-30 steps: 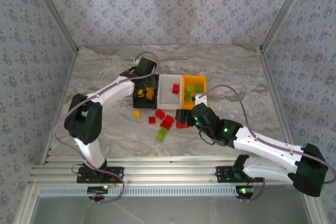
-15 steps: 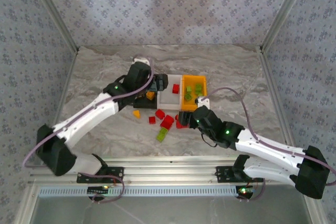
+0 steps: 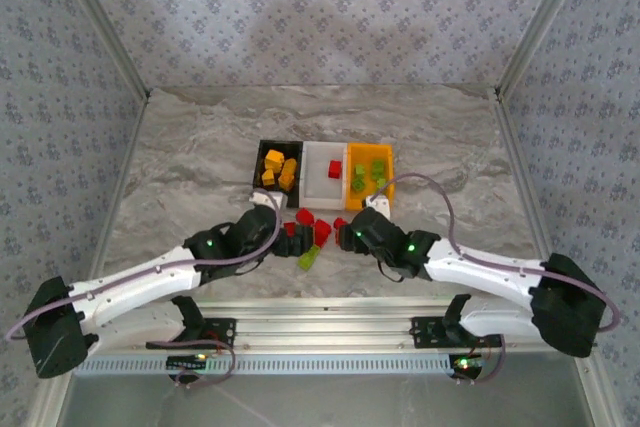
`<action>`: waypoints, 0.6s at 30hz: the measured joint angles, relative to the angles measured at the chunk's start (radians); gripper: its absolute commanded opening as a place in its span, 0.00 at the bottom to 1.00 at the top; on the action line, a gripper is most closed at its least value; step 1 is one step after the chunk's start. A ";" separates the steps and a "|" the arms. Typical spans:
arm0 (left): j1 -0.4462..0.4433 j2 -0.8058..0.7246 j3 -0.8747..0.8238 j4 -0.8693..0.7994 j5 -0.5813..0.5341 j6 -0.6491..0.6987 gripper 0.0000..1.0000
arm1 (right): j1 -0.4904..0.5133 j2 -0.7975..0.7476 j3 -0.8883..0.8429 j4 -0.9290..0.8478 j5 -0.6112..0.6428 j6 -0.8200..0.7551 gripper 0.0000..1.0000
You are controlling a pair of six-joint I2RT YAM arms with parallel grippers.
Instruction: Sort the legos into containers by color
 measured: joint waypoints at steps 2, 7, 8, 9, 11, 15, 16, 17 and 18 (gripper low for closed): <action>-0.008 -0.035 -0.052 -0.003 -0.008 -0.031 0.99 | 0.003 0.042 0.000 0.001 -0.001 0.002 0.78; -0.024 -0.145 -0.126 -0.002 -0.030 -0.089 0.99 | 0.003 0.124 0.012 -0.021 0.010 0.037 0.79; -0.024 -0.164 -0.136 -0.002 -0.034 -0.100 1.00 | 0.003 0.136 0.017 -0.028 0.015 0.048 0.79; -0.024 -0.179 -0.143 -0.002 -0.039 -0.107 0.99 | 0.002 0.143 0.018 -0.032 0.021 0.058 0.78; -0.024 -0.195 -0.152 -0.002 -0.042 -0.119 0.99 | -0.002 0.147 0.018 -0.038 0.024 0.071 0.78; -0.024 -0.202 -0.156 -0.002 -0.053 -0.128 0.99 | -0.029 0.153 0.018 -0.031 0.024 0.090 0.77; -0.024 -0.202 -0.156 -0.002 -0.053 -0.128 0.99 | -0.035 0.155 0.018 -0.031 0.025 0.095 0.77; -0.024 -0.202 -0.156 -0.002 -0.054 -0.128 0.99 | -0.041 0.156 0.018 -0.030 0.026 0.103 0.77; -0.024 -0.201 -0.156 -0.002 -0.057 -0.128 0.99 | -0.047 0.156 0.018 -0.032 0.028 0.114 0.76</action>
